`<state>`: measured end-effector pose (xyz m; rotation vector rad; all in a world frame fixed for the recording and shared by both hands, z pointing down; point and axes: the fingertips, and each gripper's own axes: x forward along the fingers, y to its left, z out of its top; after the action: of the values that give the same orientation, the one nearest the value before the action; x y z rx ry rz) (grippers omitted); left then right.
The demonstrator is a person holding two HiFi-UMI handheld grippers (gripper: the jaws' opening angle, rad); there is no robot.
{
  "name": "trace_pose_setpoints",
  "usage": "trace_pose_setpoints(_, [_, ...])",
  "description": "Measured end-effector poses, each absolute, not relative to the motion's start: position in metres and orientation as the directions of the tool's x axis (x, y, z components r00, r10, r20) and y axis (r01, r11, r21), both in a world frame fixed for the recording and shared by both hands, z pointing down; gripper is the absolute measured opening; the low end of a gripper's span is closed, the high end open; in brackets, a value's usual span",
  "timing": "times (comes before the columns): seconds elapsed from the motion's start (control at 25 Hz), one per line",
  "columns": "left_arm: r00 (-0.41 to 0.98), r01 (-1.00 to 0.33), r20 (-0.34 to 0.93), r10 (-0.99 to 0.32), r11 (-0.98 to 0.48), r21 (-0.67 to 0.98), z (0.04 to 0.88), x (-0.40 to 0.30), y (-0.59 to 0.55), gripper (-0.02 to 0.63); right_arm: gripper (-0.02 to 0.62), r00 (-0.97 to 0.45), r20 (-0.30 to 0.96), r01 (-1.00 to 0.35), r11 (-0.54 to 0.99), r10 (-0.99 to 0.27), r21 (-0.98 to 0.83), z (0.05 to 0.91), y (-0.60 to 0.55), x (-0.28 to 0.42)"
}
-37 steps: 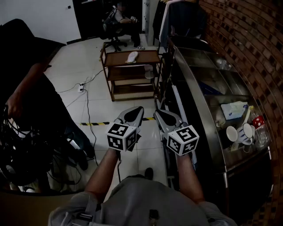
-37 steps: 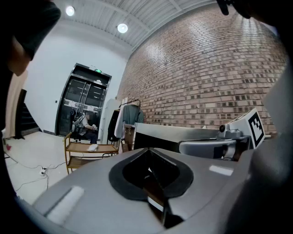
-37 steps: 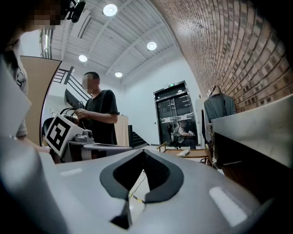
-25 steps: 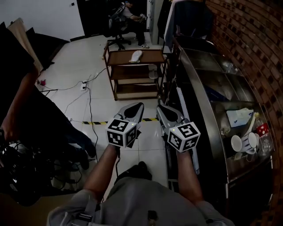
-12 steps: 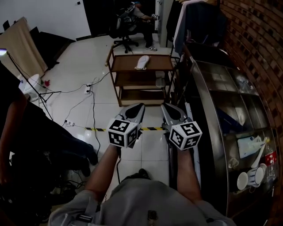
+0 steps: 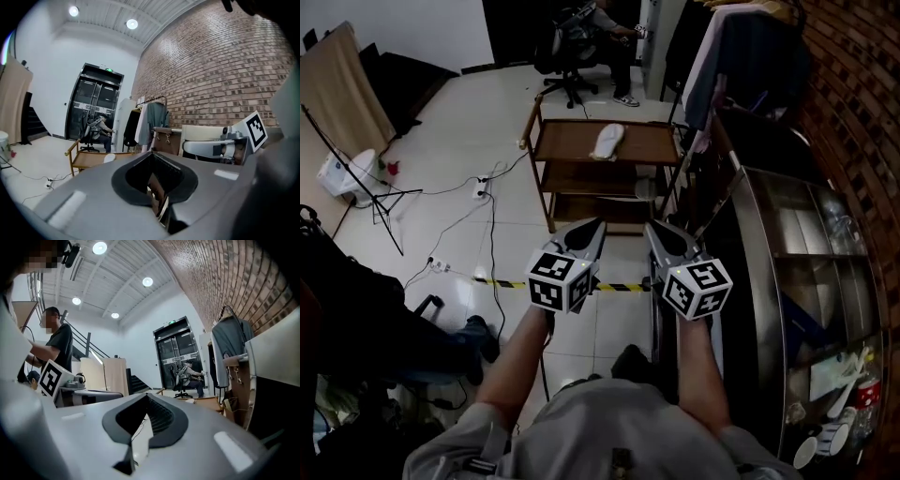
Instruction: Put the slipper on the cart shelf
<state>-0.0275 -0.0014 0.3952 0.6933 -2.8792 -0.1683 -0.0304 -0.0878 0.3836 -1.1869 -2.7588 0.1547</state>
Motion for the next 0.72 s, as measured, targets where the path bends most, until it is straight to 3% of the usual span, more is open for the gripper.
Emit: trace_pose_setpoints(0.72, [-0.890, -0.352, 0.246, -0.384, 0.922, 0.163, 0.433, -0.242, 0.057, 0.008, 0.000, -0.614, 0.135, 0.746, 0.628, 0.777, -0.221, 0.417, -0.027, -0.261])
